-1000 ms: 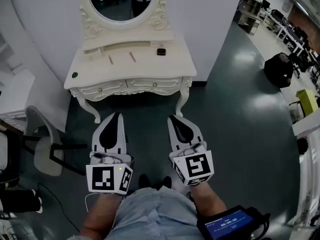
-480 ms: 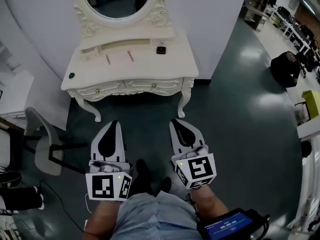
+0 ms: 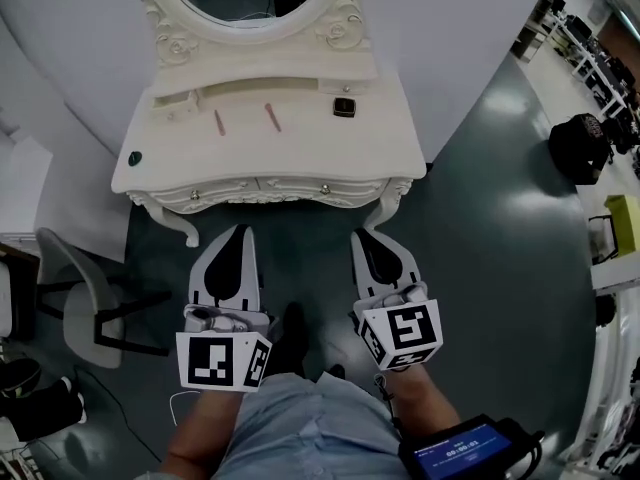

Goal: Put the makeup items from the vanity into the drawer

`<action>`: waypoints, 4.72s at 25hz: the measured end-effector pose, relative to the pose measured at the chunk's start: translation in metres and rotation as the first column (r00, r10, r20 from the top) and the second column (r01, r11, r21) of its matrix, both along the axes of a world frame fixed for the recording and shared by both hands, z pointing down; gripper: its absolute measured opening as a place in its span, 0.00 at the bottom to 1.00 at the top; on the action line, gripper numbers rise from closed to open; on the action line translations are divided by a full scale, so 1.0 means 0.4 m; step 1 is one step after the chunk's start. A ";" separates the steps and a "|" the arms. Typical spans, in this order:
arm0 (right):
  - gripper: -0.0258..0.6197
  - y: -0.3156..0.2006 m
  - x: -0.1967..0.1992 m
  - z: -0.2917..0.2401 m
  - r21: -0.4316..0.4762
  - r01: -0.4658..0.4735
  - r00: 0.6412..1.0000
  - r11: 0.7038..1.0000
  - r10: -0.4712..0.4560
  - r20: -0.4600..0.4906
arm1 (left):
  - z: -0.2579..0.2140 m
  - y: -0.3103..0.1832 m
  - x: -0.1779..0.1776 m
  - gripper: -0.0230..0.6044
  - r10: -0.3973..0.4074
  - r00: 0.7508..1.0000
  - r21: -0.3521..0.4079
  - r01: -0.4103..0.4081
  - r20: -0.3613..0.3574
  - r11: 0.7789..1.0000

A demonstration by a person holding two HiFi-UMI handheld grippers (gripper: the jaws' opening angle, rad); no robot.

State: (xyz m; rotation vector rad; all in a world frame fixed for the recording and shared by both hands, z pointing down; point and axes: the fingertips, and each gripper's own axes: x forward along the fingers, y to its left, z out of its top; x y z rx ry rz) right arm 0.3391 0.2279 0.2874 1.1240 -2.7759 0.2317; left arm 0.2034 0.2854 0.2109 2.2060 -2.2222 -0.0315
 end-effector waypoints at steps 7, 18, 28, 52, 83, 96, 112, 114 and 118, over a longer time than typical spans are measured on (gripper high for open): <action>0.04 -0.183 -0.121 -0.024 0.022 -0.058 0.997 0.998 0.059 -0.043 | -0.047 -0.193 -0.125 0.03 0.074 0.997 0.036 -0.074 0.013 0.997; 0.04 -0.310 -0.110 -0.046 0.038 -0.145 0.987 0.989 0.147 -0.065 | -0.015 -0.332 -0.136 0.03 0.153 0.988 0.014 -0.152 -0.032 0.988; 0.04 -0.551 -0.104 0.032 -0.016 -0.182 0.982 0.983 0.181 -0.057 | 0.047 -0.572 -0.118 0.03 0.204 0.979 -0.025 -0.203 0.026 0.979; 0.05 -0.937 -0.222 0.236 -0.188 -0.145 0.986 0.972 0.125 -0.114 | 0.114 -0.954 -0.216 0.03 0.142 0.990 -0.150 -0.138 0.017 0.979; 0.57 -0.963 -0.262 0.582 -0.432 -0.314 0.913 0.846 0.144 -0.381 | 0.355 -1.036 -0.321 0.03 0.206 0.970 -0.333 -0.238 -0.130 0.913; 0.57 -0.917 -0.330 0.285 -0.278 -0.048 0.975 0.960 -0.016 -0.222 | 0.158 -0.899 -0.335 0.03 0.049 0.997 -0.193 -0.061 -0.067 0.979; 0.57 -0.802 -0.601 0.132 -0.144 0.272 0.945 0.952 -0.292 -0.145 | 0.077 -0.655 -0.505 0.03 -0.229 0.972 -0.088 0.224 -0.045 0.971; 0.57 -0.772 -0.674 0.133 -0.143 0.314 0.932 0.939 -0.333 -0.143 | 0.079 -0.623 -0.560 0.03 -0.259 0.965 -0.087 0.255 -0.041 0.963; 0.57 -0.716 -0.825 0.133 -0.155 0.367 0.913 0.917 -0.387 -0.131 | 0.080 -0.570 -0.686 0.03 -0.301 0.952 -0.093 0.296 -0.050 0.951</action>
